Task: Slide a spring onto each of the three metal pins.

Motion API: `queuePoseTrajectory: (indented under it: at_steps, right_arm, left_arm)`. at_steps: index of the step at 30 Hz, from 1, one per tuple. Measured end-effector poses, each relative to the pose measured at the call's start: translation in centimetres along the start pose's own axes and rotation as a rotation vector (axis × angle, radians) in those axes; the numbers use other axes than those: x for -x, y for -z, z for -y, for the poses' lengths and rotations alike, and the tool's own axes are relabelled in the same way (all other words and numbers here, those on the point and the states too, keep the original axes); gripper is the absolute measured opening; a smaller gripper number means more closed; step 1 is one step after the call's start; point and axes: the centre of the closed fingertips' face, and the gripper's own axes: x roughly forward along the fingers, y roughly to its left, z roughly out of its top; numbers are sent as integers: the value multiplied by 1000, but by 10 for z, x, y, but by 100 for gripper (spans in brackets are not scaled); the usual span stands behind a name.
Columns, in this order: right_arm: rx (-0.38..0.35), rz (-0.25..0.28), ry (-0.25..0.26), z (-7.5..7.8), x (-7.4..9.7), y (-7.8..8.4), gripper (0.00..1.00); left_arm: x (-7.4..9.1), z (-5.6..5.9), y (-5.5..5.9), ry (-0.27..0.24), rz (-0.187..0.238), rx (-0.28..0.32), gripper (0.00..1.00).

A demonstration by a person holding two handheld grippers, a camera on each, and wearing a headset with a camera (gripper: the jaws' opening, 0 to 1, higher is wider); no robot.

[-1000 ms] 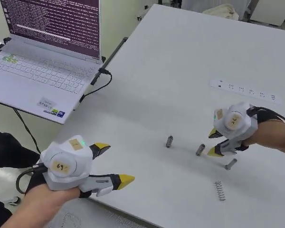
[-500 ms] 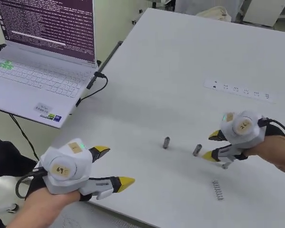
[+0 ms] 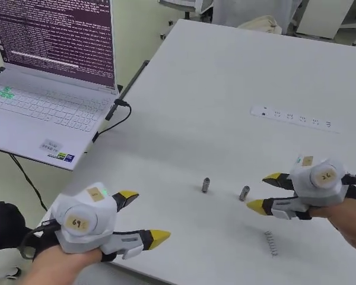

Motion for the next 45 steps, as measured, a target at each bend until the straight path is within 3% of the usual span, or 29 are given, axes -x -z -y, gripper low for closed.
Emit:
queuePoseTrajectory:
  at_steps: [3,12,21,31,45]
  right_arm:
    - [-32,8,11,-2,5,7,54]
    - [-95,62,38,-13,27,14,59]
    - [-145,82,55,-25,49,28,67]
    - [-244,134,84,-42,74,39,72]
    - [-312,144,101,-66,89,61,76]
  left_arm:
    - [0,1,-1,2,1,-3,60]
    - [-1,0,-4,8,0,-14,60]
    - [-1,-1,-3,10,-7,-20,60]
    - [-4,-2,-5,12,-6,-24,61]
    - [-8,-1,-5,24,-10,-29,61]
